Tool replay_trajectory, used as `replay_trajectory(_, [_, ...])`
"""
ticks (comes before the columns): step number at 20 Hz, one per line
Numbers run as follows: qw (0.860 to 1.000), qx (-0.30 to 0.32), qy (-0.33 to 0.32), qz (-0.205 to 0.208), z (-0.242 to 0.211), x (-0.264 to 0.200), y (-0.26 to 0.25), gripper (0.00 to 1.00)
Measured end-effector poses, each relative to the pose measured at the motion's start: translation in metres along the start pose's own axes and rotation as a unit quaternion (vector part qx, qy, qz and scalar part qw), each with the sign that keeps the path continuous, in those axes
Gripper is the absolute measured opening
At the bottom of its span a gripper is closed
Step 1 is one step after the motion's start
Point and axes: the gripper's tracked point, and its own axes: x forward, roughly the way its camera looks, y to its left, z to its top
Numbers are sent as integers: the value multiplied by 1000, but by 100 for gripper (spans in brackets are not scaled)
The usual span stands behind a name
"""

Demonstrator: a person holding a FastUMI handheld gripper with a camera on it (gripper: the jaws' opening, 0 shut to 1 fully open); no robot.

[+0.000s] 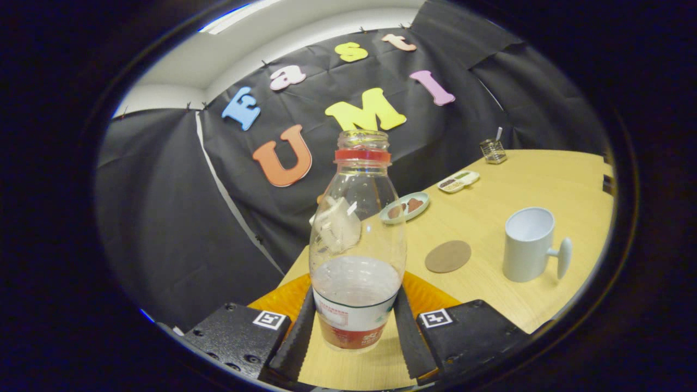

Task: Take the bottle from table, then pour the juice into the cup, finally place the bottle on the coaster

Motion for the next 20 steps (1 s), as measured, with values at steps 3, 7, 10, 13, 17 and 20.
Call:
replay_trajectory(3, [999,53,3,5,4,-1,-2,75])
replay_trajectory(7, [993,114,-2,18,15,-2,-3,74])
replay_trajectory(10, [985,172,-2,17,18,-2,-10,74])
replay_trajectory(13, [974,224,-9,25,21,-4,-13,74])
replay_trajectory(17, [954,297,-17,46,28,-2,-14,74])
replay_trajectory(20, [934,354,-24,47,32,-1,-23,74])
